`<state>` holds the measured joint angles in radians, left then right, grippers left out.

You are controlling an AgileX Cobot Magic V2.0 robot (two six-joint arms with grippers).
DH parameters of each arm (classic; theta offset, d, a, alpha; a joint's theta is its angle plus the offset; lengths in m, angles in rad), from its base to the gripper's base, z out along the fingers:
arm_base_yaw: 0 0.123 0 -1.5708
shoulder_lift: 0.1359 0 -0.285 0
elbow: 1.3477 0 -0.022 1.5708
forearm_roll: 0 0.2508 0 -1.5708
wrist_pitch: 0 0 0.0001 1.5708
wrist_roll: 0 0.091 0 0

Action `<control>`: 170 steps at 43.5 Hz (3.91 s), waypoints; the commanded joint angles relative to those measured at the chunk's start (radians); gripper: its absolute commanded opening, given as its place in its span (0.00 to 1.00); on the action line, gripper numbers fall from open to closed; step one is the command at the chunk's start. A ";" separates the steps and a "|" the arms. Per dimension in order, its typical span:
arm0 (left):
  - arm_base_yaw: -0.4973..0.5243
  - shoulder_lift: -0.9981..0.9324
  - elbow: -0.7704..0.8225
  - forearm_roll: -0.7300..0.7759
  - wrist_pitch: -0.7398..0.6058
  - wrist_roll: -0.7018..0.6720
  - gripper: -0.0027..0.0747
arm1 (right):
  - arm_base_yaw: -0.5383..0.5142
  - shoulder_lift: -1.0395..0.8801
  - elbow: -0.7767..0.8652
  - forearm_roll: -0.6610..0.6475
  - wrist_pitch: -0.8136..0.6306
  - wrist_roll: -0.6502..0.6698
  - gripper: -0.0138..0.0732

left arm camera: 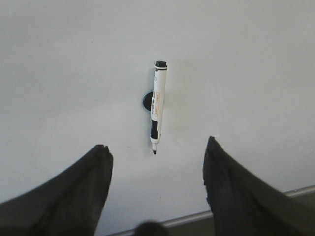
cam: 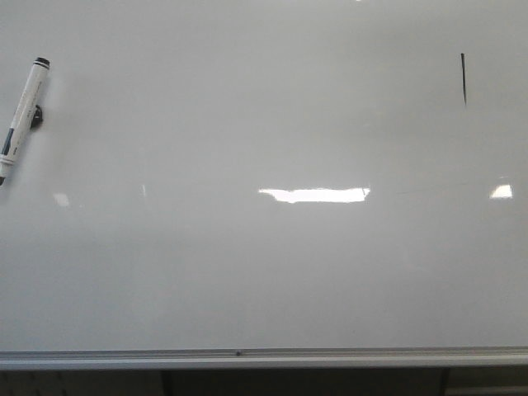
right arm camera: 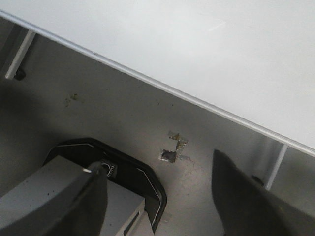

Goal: Write number 1 on whiteboard

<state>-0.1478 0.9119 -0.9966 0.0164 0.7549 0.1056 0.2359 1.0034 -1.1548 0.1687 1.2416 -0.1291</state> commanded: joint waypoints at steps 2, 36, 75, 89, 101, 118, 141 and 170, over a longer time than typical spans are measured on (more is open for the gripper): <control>0.000 -0.106 -0.031 -0.033 0.053 -0.003 0.56 | -0.004 -0.071 -0.008 -0.008 -0.092 0.050 0.72; 0.000 -0.377 0.148 0.112 0.119 -0.143 0.38 | -0.004 -0.370 0.216 -0.063 -0.281 0.078 0.19; 0.000 -0.377 0.153 0.095 0.065 -0.142 0.01 | -0.004 -0.370 0.216 -0.058 -0.297 0.089 0.08; 0.000 -0.377 0.153 0.095 0.065 -0.142 0.01 | -0.004 -0.370 0.216 -0.058 -0.297 0.089 0.08; 0.000 -0.377 0.153 0.095 0.065 -0.142 0.01 | -0.004 -0.370 0.216 -0.058 -0.297 0.089 0.08; 0.000 -0.408 0.155 0.095 0.065 -0.142 0.01 | -0.004 -0.370 0.216 -0.058 -0.296 0.089 0.08; 0.000 -0.741 0.646 0.091 -0.449 -0.142 0.01 | -0.004 -0.370 0.216 -0.058 -0.296 0.089 0.08; 0.082 -0.934 1.029 0.015 -0.773 -0.142 0.01 | -0.004 -0.370 0.216 -0.058 -0.294 0.089 0.08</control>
<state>-0.0665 -0.0062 0.0101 0.0388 0.0914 -0.0263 0.2359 0.6340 -0.9144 0.1076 1.0112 -0.0343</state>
